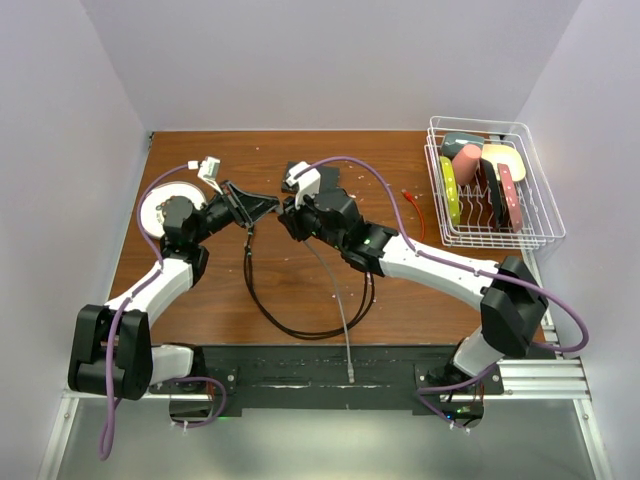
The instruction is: Insert the plug into the switch port
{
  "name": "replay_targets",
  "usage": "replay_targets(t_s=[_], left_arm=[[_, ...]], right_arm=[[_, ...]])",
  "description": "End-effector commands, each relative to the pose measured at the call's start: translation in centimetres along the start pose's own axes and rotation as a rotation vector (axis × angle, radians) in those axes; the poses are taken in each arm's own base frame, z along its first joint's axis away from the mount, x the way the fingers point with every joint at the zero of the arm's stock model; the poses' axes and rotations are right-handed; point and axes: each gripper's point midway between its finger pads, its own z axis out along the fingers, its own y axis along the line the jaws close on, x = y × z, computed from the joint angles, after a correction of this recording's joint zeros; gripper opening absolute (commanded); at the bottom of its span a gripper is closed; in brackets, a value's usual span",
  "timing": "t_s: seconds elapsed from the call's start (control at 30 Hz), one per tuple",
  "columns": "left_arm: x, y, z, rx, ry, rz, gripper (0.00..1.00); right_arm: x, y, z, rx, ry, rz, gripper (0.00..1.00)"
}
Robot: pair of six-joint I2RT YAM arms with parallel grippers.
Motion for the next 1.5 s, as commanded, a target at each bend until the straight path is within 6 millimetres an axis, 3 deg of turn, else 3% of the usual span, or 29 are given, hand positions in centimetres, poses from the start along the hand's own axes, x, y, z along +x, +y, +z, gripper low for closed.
replay_targets(t_s=[0.0, 0.1, 0.17, 0.2, 0.23, 0.3, 0.33, 0.5, 0.9, 0.97, 1.0, 1.07, 1.1, 1.23, 1.37, 1.47], left_arm=[[-1.8, -2.3, 0.1, 0.062, -0.032, 0.073, 0.00], [-1.8, -2.5, 0.0, 0.066, -0.032, 0.075, 0.00], [-1.9, -2.6, 0.0, 0.072, -0.032, 0.090, 0.00], [-1.9, -2.8, -0.2, 0.068, -0.044, 0.100, 0.13], [-2.0, -2.7, -0.4, 0.054, -0.055, 0.105, 0.61], [-3.0, -2.4, -0.9, -0.009, -0.117, 0.121, 0.94], [-3.0, -1.8, -1.2, -0.048, -0.122, 0.122, 1.00], [-4.4, -1.4, -2.3, -0.146, -0.208, 0.135, 1.00], [-3.9, -0.7, -1.8, -0.139, -0.182, 0.113, 1.00], [-3.9, -0.8, -1.8, -0.138, -0.184, 0.121, 1.00], [-4.1, -0.8, -1.9, -0.139, -0.187, 0.133, 1.00], [-4.3, -0.9, -2.1, -0.148, -0.195, 0.145, 1.00], [-4.5, -0.8, -2.3, -0.157, -0.200, 0.155, 1.00], [-4.9, -0.6, -2.9, -0.181, -0.215, 0.167, 1.00], [-5.0, -0.6, -3.0, -0.177, -0.217, 0.173, 1.00], [-5.0, -0.5, -3.1, -0.178, -0.214, 0.176, 1.00]], right_arm=[[-2.9, -0.2, 0.4, 0.044, -0.087, 0.034, 0.15], [-2.9, -0.7, 0.3, 0.078, -0.104, 0.051, 0.00], [-3.1, -1.1, 0.2, 0.101, -0.115, 0.055, 0.00], [-3.1, -1.2, 0.0, 0.107, -0.116, 0.053, 0.00], [-3.0, -1.4, 0.0, 0.114, -0.114, 0.051, 0.00], [-3.0, -1.5, -0.2, 0.117, -0.116, 0.047, 0.00], [-3.0, -1.5, -0.3, 0.119, -0.116, 0.047, 0.00], [-2.8, -1.5, -0.5, 0.118, -0.112, 0.042, 0.00], [-2.7, -1.3, -1.3, 0.088, -0.117, 0.012, 0.00], [-1.8, 0.4, -1.9, -0.027, -0.113, -0.046, 0.00], [-3.2, 1.4, -2.7, -0.088, -0.168, -0.065, 0.00], [-2.5, 3.2, -3.9, -0.206, -0.173, -0.113, 0.00], [-3.4, 3.7, -4.9, -0.238, -0.201, -0.126, 0.00], [-3.3, 6.3, -7.2, -0.425, -0.183, -0.199, 0.00], [-3.7, 10.4, -10.0, -0.695, -0.136, -0.242, 0.00], [-4.0, 11.1, -11.2, -0.754, -0.118, -0.241, 0.00]])
